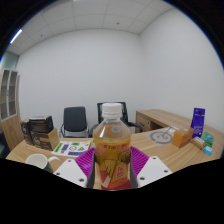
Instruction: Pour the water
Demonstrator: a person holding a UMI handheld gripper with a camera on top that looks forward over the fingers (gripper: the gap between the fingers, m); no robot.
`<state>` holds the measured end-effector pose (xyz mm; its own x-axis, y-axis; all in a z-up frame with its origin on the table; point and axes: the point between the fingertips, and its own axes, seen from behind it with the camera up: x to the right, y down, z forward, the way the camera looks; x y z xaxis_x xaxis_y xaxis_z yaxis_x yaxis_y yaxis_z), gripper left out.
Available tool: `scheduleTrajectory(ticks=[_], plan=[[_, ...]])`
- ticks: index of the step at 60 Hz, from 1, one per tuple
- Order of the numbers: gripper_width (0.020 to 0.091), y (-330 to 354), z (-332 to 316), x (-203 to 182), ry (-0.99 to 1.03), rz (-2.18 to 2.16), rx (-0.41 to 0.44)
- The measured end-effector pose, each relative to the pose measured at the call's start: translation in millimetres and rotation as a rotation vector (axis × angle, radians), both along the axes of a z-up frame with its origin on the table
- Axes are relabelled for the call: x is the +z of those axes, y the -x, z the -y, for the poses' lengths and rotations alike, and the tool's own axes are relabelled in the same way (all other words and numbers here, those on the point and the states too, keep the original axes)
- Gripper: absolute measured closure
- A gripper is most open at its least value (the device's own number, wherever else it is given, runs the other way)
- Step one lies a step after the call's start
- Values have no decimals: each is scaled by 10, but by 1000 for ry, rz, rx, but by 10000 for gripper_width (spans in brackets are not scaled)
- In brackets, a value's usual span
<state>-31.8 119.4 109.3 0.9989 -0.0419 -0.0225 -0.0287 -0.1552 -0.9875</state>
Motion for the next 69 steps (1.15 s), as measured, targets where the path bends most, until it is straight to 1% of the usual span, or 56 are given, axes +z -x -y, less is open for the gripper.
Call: scheduleTrajectory(ticks=[4, 5, 9, 10, 11, 14, 21, 23, 29, 30, 33, 34, 35, 38, 44, 50, 54, 60, 69], plan=[[600, -64, 45, -364, 39, -13, 3], [600, -71, -27, -313, 45, -9, 3], [600, -83, -41, -537, 80, 5, 5], [587, -79, 24, -599, 93, 9, 10], [595, -73, 0, -550, 64, 6, 13], [597, -78, -35, -558, 45, -2, 15], [598, -97, -46, -574, 41, -6, 13], [569, -101, -44, -574, 47, -3, 9], [448, -119, -28, -586, 117, -14, 7], [414, -121, -10, -576, 130, -26, 6], [278, -168, 96, -464, 134, -65, -13], [248, -175, 150, -422, 132, -76, -19], [246, -129, 212, -395, 135, -81, -28], [267, -77, 426, -315, 143, -99, -14], [263, 6, 901, -185, 175, -117, -33], [264, 264, 1494, 125, 190, -138, -13], [266, 527, 1824, 318, 205, -143, -16], [265, 949, 2338, 615, 228, -127, 6], [265, 1609, 2913, 1079, 229, -112, 19]])
